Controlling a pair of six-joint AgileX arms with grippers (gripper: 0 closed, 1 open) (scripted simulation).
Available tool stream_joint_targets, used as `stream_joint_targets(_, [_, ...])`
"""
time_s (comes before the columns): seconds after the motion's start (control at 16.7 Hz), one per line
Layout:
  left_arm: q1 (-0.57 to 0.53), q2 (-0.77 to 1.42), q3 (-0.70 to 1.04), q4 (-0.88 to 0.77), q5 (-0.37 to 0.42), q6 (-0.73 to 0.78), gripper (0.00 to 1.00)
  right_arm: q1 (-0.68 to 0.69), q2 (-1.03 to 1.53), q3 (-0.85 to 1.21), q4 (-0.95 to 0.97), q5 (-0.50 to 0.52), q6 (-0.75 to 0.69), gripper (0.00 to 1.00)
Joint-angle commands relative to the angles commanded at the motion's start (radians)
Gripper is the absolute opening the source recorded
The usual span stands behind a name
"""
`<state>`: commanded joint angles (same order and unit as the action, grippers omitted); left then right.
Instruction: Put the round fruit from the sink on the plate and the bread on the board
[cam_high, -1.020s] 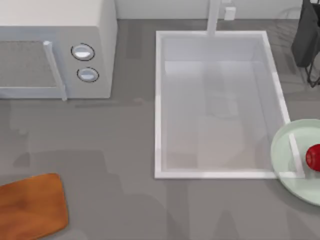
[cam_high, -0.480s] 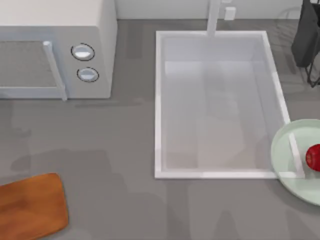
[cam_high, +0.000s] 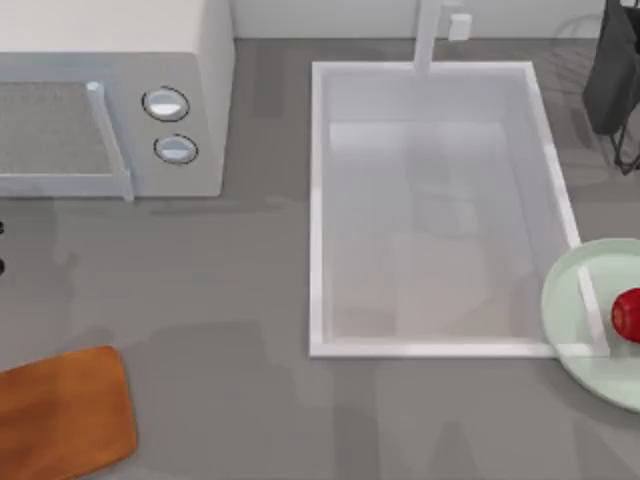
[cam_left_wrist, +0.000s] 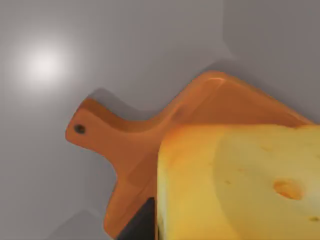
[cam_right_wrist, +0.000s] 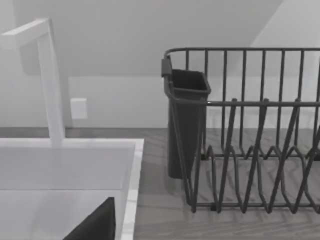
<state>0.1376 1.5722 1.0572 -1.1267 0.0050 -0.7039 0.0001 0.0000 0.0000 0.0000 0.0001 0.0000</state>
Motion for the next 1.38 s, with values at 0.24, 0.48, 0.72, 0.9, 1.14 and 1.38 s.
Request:
stream_joint_targets(0.24, [-0.071,-0.055,-0.09,0.015,0.004,-0.43,0.0,0.0,0.0,0.0,0.0,0.0,0.0,1.0])
stream_joint_targets(0.48, [-0.132,-0.133,-0.171,0.053,0.005,-0.74,0.0,0.0,0.0,0.0,0.0,0.0,0.0,1.0])
stream_joint_targets(0.72, [-0.166,-0.194,-0.219,0.088,0.004,-0.881,0.0,0.0,0.0,0.0,0.0,0.0,0.0,1.0])
stream_joint_targets(0.9, [-0.168,-0.198,-0.222,0.091,0.003,-0.89,0.0,0.0,0.0,0.0,0.0,0.0,0.0,1.0])
stream_joint_targets(1.14, [-0.162,-0.19,-0.225,0.098,0.003,-0.888,0.0,0.0,0.0,0.0,0.0,0.0,0.0,1.0])
stream_joint_targets(1.38, [-0.165,-0.166,-0.27,0.169,0.003,-0.886,0.0,0.0,0.0,0.0,0.0,0.0,0.0,1.0])
